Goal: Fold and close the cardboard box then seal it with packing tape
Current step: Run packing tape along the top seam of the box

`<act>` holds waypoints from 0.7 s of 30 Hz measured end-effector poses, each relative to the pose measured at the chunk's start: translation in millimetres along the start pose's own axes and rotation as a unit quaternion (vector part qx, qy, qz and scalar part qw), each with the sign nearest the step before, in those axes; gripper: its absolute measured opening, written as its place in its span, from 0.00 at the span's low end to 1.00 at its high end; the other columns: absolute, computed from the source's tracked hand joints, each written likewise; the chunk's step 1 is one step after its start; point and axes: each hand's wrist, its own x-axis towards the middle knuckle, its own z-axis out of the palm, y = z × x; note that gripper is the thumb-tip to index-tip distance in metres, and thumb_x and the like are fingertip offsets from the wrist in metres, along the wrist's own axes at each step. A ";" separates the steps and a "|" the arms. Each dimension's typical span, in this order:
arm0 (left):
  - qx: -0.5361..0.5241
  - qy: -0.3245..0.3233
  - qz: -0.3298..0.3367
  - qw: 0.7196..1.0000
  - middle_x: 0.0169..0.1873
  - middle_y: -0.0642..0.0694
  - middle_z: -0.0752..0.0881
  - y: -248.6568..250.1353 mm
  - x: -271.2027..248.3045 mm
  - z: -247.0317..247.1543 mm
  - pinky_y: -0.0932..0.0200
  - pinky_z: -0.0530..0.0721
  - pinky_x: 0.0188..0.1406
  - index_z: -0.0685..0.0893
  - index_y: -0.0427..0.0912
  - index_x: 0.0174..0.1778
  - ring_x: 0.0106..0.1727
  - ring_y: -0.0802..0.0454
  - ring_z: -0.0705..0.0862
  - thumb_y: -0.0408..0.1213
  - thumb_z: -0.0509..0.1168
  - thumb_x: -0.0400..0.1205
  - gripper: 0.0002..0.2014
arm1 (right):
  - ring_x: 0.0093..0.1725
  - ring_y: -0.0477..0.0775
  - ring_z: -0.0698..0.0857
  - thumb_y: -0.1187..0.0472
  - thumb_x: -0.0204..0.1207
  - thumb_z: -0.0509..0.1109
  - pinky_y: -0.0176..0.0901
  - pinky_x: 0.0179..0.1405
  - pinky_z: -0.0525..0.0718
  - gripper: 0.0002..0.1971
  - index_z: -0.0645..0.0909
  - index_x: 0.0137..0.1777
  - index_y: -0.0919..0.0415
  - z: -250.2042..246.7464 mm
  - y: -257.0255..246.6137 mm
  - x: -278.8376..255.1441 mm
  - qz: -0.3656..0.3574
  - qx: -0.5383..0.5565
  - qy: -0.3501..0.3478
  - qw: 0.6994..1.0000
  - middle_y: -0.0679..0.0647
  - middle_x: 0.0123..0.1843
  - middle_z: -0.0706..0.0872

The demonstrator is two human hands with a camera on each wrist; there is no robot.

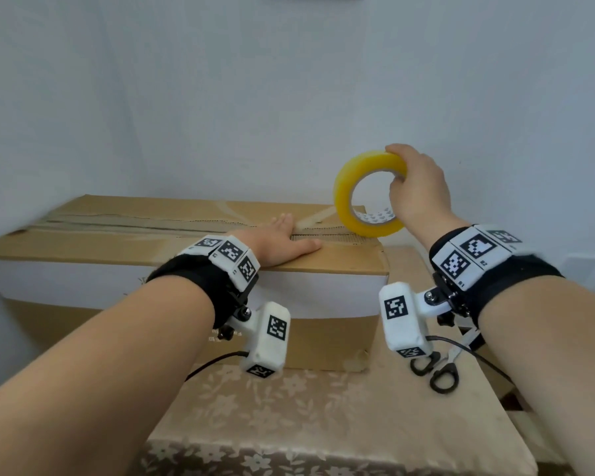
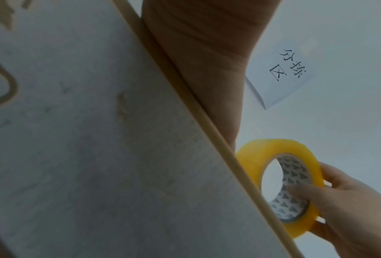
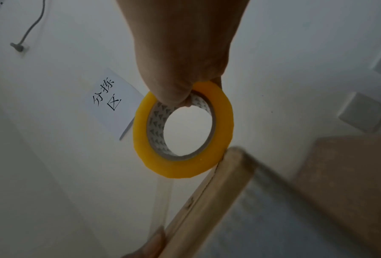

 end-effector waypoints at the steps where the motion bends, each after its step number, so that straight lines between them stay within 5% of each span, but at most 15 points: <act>1: -0.003 -0.002 0.000 1.000 0.84 0.45 0.48 1.2 -0.3 -0.9 0.49 0.49 0.80 0.43 0.41 0.83 0.84 0.48 0.49 0.66 0.47 0.81 0.43 | 0.64 0.65 0.78 0.71 0.81 0.54 0.52 0.59 0.76 0.26 0.70 0.77 0.50 -2.4 2.2 0.9 0.003 -0.015 0.001 1.000 0.62 0.67 0.77; 8: -0.010 0.003 0.031 0.999 0.84 0.47 0.47 -11.4 -21.6 -7.9 0.57 0.48 0.79 0.45 0.42 0.84 0.83 0.52 0.50 0.60 0.50 0.84 0.39 | 0.63 0.67 0.76 0.74 0.80 0.52 0.54 0.62 0.75 0.28 0.69 0.76 0.51 3.6 5.0 -3.3 0.023 0.005 0.031 0.999 0.64 0.67 0.73; 14: 0.049 -0.014 0.031 0.998 0.83 0.43 0.45 -1.2 -28.9 -5.0 0.57 0.43 0.79 0.47 0.38 0.83 0.84 0.50 0.45 0.56 0.42 0.87 0.34 | 0.64 0.68 0.75 0.73 0.79 0.53 0.53 0.62 0.74 0.28 0.67 0.77 0.49 5.3 -0.2 -10.4 0.028 0.028 0.016 0.999 0.63 0.69 0.71; 18: 0.061 -0.035 0.041 0.997 0.84 0.45 0.44 23.5 -17.8 -2.9 0.53 0.41 0.80 0.47 0.41 0.83 0.84 0.51 0.45 0.58 0.40 0.86 0.34 | 0.71 0.64 0.67 0.52 0.79 0.62 0.47 0.60 0.69 0.25 0.65 0.76 0.45 3.8 -13.8 -17.2 0.053 0.074 -0.026 0.996 0.57 0.72 0.65; 21: 0.047 -0.035 0.041 0.997 0.84 0.45 0.45 26.7 -13.5 -1.7 0.53 0.43 0.80 0.49 0.40 0.83 0.84 0.50 0.46 0.58 0.41 0.86 0.33 | 0.74 0.61 0.63 0.35 0.73 0.65 0.54 0.67 0.68 0.35 0.63 0.77 0.47 5.3 -24.5 -20.9 0.086 0.093 -0.011 0.992 0.53 0.74 0.65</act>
